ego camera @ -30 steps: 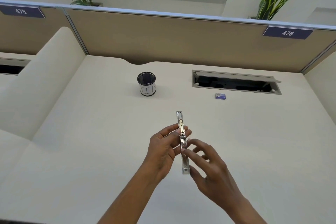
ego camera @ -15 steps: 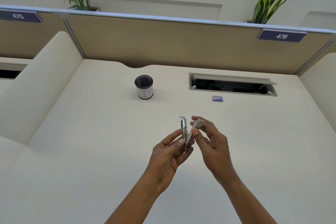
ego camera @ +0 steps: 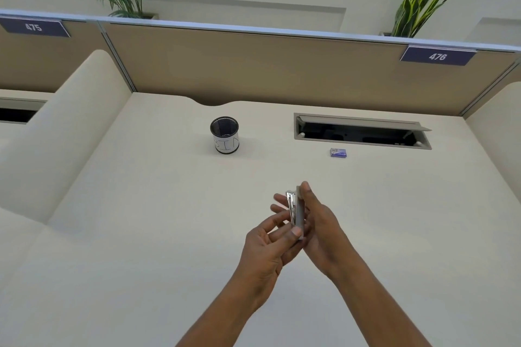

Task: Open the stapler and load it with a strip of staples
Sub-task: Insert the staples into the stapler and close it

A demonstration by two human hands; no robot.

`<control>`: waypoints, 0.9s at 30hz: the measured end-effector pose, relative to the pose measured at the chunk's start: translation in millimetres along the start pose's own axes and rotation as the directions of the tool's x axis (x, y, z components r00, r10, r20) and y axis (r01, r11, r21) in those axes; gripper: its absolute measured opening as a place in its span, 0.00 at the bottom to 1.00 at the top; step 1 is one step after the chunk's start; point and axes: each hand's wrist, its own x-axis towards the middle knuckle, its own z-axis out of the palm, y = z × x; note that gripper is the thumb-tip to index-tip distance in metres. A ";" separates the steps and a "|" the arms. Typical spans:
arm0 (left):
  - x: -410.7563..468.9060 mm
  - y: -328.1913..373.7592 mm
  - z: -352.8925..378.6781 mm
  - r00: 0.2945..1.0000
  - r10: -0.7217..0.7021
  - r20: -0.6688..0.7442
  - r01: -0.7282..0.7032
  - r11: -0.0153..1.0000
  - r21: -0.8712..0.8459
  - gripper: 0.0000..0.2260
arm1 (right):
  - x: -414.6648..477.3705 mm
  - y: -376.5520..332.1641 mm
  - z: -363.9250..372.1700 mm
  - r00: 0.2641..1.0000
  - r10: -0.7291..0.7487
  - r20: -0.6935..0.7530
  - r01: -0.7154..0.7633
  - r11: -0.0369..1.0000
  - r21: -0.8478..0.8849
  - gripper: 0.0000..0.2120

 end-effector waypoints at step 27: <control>10.5 -7.2 0.5 0.943 0.333 0.005 -0.245 0.685 0.686 0.23 | -9.7 18.1 -1.5 0.993 -0.073 -0.090 0.075 0.997 0.022 0.20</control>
